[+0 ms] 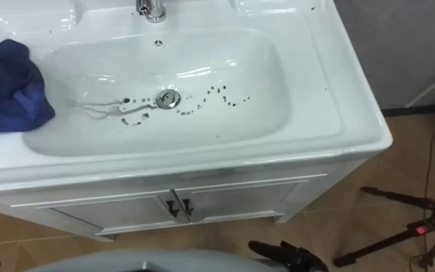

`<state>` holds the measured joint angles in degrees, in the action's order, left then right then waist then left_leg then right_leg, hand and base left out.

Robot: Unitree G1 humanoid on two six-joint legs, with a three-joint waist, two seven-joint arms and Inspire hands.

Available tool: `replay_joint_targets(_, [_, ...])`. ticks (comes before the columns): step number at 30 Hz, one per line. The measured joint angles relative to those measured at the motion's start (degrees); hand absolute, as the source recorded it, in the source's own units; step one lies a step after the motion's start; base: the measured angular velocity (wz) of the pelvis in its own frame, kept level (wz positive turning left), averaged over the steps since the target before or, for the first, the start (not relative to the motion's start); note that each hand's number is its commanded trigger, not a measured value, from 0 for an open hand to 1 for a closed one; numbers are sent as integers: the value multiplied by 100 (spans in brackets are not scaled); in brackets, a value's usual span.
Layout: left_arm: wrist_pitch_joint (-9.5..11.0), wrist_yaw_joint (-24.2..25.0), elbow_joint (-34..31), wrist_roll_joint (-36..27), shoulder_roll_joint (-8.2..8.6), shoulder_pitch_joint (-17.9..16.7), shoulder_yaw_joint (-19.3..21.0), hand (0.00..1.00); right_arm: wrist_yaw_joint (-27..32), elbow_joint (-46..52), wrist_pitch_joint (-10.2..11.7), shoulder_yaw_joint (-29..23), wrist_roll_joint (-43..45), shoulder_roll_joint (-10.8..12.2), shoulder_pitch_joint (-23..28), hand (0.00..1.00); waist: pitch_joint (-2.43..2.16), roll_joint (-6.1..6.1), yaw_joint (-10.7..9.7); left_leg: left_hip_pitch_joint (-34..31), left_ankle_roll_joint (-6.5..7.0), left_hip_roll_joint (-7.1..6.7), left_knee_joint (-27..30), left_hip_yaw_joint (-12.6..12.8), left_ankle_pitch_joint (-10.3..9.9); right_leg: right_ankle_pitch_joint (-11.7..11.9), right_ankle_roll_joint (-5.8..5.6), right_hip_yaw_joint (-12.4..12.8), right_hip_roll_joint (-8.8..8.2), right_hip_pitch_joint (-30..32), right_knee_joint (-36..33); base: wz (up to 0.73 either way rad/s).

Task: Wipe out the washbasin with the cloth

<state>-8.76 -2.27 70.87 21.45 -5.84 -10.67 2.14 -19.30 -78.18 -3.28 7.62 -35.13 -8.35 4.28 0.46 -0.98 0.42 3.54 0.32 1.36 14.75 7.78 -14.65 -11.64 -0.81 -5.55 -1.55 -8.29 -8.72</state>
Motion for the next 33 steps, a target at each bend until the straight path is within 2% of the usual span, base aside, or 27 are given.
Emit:
replay_joint_targets(19, [1, -1, -2, -68, 3, 113, 36, 0, 36, 6, -58, 13, 216, -14, -71, 0, -14, 38, 11, -19, 0, -2, 13, -46, 0, 0, 0, -66, 1, -11, 5, 0])
replay_joint_targets(24, [16, -56, 25, -533, 1, 86, 403, 0, 34, -20, -62, -79, 219, -13, -65, 0, 0, 50, 6, 16, 0, -9, 5, -100, 0, 0, 0, -151, -5, -98, 8, 5])
replay_joint_targets(28, [34, -206, 23, -949, 1, -30, 510, 0, 36, -36, -115, -100, 225, -28, -69, 0, 5, 65, 38, 11, 0, -9, -6, -119, 0, -1, 0, -166, -3, -106, 9, 2])
replay_joint_targets(31, [46, -412, -3, -1336, 7, -106, 913, 0, 46, -33, -134, -116, 222, -34, -38, 0, 1, 73, 135, 54, -2, -15, 12, -161, 2, -1, 0, -273, -11, -142, 18, 7])
replay_joint_targets(33, [103, -831, -197, -1686, 1, -165, 1317, 0, 53, -23, -162, -112, 229, -63, -41, 0, 6, 73, 231, 100, -3, -17, -26, -184, 3, -1, -1, -295, -12, -183, 6, 5])
